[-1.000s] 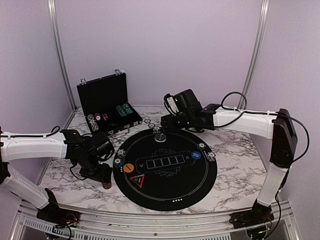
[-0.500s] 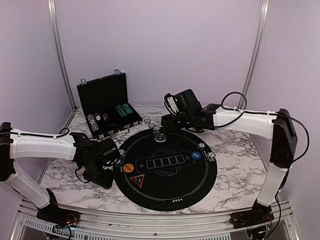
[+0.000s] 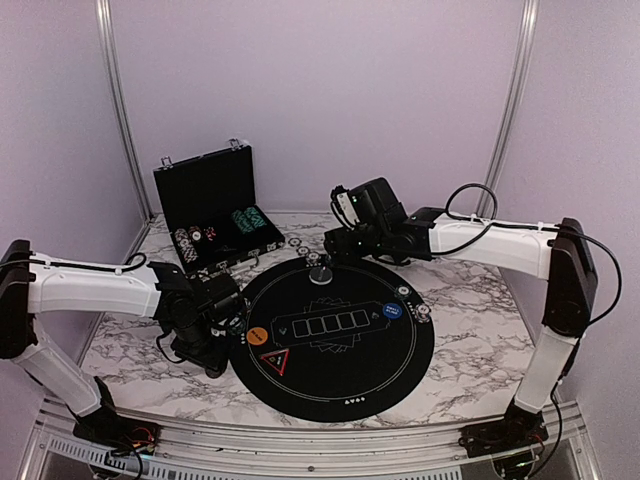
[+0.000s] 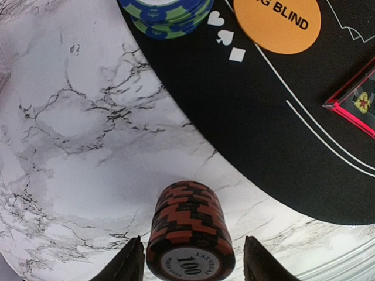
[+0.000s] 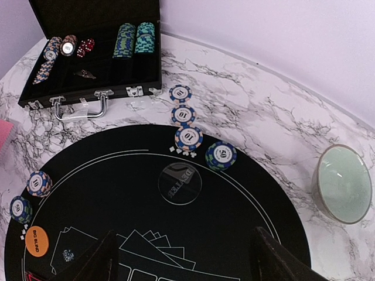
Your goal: Distribute texas hold em gaming equipment
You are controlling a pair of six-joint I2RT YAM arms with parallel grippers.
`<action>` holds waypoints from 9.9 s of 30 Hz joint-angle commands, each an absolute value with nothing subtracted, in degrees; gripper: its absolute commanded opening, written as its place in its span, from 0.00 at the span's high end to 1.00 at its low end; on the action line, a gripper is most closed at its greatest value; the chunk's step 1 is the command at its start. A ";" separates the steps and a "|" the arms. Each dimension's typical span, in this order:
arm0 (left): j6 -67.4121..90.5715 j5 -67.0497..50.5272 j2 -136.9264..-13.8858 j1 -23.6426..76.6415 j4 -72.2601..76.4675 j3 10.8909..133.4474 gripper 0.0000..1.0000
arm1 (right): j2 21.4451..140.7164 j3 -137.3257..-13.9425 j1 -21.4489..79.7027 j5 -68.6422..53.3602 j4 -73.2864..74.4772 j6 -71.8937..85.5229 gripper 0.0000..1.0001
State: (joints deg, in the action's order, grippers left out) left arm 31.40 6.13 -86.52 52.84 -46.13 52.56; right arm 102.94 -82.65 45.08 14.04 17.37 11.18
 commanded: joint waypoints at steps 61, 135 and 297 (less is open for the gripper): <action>25.24 7.17 -95.18 54.70 -53.96 72.10 0.61 | 93.57 -75.19 40.26 13.44 16.27 13.97 0.26; 17.79 4.57 -84.84 33.52 -36.38 71.42 0.16 | 100.60 -75.70 53.70 6.95 32.56 23.74 0.27; 20.72 -4.59 -75.09 16.46 -22.89 53.55 0.17 | 83.51 -55.45 37.08 12.87 41.03 30.59 0.37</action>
